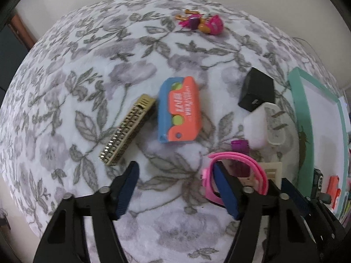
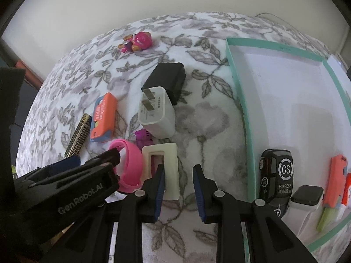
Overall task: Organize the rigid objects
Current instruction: 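Lower the right gripper onto the cream plastic frame and grasp it, then grasp the pink watch band with the left gripper while the right gripper lifts the cream frame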
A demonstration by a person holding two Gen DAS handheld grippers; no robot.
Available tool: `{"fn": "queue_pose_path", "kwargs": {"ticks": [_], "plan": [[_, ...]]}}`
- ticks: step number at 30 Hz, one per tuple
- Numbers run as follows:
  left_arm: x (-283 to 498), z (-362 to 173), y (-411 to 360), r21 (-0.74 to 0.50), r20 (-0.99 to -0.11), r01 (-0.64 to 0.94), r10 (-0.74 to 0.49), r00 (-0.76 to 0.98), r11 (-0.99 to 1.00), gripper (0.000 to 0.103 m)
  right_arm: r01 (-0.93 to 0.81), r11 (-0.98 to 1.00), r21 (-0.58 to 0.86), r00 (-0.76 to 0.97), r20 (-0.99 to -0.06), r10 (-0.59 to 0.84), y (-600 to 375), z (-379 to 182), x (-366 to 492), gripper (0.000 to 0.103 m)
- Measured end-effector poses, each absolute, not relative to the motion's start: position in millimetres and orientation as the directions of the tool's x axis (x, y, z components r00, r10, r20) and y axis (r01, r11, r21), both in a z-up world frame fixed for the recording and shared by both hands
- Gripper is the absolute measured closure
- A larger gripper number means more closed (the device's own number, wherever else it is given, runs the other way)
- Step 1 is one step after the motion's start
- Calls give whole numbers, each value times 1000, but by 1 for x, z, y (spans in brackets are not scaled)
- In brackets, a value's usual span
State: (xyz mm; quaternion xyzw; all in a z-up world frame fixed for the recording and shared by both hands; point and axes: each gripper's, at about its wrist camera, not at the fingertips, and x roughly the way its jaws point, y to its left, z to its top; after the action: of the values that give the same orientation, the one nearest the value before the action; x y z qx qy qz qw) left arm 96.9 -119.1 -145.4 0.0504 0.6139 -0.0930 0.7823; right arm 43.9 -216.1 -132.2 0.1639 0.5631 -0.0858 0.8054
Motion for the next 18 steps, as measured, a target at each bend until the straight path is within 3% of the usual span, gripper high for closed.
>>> {"fn": "queue_pose_path", "kwargs": {"ticks": [4, 6, 9, 11, 18], "plan": [[99, -154, -125, -120, -971, 204, -157, 178, 972, 58, 311, 937, 156, 347, -937, 41, -213, -132, 44, 76], [99, -157, -127, -136, -970, 200, -172, 174, 970, 59, 311, 937, 157, 347, -937, 41, -213, -132, 44, 76], [100, -158, -130, -160, -966, 207, -196, 171, 965, 70, 311, 936, 163, 347, -937, 48, -213, -133, 45, 76], [99, -160, -124, -195, -960, 216, -232, 158, 957, 89, 308, 937, 166, 347, -936, 52, -214, -133, 44, 76], [98, -161, -120, -275, -947, 197, -301, 114, 941, 93, 343, 920, 189, 346, -936, 64, -220, -136, 42, 76]]}}
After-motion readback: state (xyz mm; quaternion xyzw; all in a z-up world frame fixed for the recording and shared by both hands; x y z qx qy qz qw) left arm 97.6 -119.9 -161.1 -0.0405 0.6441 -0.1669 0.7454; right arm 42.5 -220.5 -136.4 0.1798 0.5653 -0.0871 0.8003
